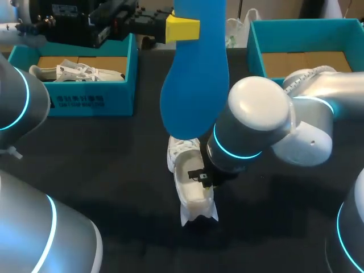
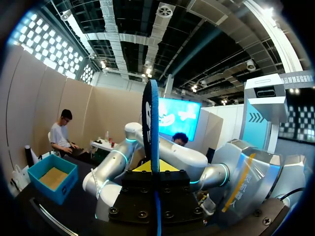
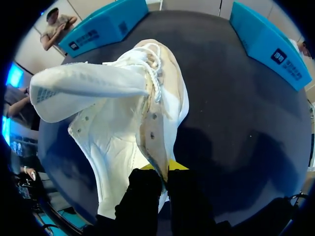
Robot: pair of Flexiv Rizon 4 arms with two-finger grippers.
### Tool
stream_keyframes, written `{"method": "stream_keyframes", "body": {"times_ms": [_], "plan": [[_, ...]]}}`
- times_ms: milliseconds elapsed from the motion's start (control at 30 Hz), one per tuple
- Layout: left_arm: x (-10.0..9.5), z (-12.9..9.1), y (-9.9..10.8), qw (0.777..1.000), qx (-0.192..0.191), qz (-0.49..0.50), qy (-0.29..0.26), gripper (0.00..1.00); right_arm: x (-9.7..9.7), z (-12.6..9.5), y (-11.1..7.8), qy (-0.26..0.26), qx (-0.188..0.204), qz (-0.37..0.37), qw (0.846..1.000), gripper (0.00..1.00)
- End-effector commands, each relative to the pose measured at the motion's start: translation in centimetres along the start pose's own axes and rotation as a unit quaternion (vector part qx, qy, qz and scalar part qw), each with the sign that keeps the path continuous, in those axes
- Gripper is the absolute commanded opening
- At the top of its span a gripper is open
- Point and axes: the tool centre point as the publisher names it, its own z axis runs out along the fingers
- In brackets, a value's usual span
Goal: Take the shoe out of the shoebox, open the shoe tongue, remove and reinsert the insole, then place the shoe into the shoebox
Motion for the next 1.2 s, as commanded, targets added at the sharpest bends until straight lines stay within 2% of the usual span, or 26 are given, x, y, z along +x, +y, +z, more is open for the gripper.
{"method": "stream_keyframes", "body": {"times_ms": [33,300,333,400,533,767,800,867,900,1200], "plan": [[-0.1,0.1,0.0,1.000,0.001,0.000,0.002,0.00,-0.1,0.0,-0.6,0.003,-0.003,0.007,1.000,0.00],[-0.1,0.1,0.0,1.000,0.001,0.000,0.002,0.00,-0.2,0.5,-1.2,0.009,-0.003,0.022,1.000,0.00],[-0.1,0.1,0.0,1.000,0.001,0.000,0.002,0.00,-0.1,0.5,-1.1,0.009,-0.003,0.022,1.000,0.40],[-0.1,0.1,0.0,1.000,0.001,0.000,0.002,0.00,-0.1,0.1,-1.0,0.007,-0.005,0.023,1.000,1.00],[-0.1,0.1,0.0,1.000,0.001,0.000,0.002,0.00,0.0,-1.8,-0.4,0.002,-0.007,0.016,1.000,1.00],[-0.1,0.1,0.0,1.000,0.001,0.000,0.002,0.00,-0.3,-7.8,0.1,-0.011,0.001,0.006,1.000,1.00],[-0.1,0.1,0.0,1.000,0.001,0.000,0.002,0.00,-0.4,-8.5,0.2,-0.005,-0.002,0.002,1.000,1.00],[-0.1,0.1,0.0,1.000,0.001,0.000,0.002,0.00,-1.1,-9.5,0.3,0.041,0.008,0.000,0.999,1.00],[-0.1,0.1,0.0,1.000,0.001,0.000,0.002,0.00,-1.4,-9.9,0.4,0.039,0.012,-0.003,0.999,1.00],[-0.1,0.1,0.0,1.000,0.001,0.000,0.002,0.00,-1.4,-9.9,0.4,0.039,0.012,-0.003,0.999,1.00]]}}
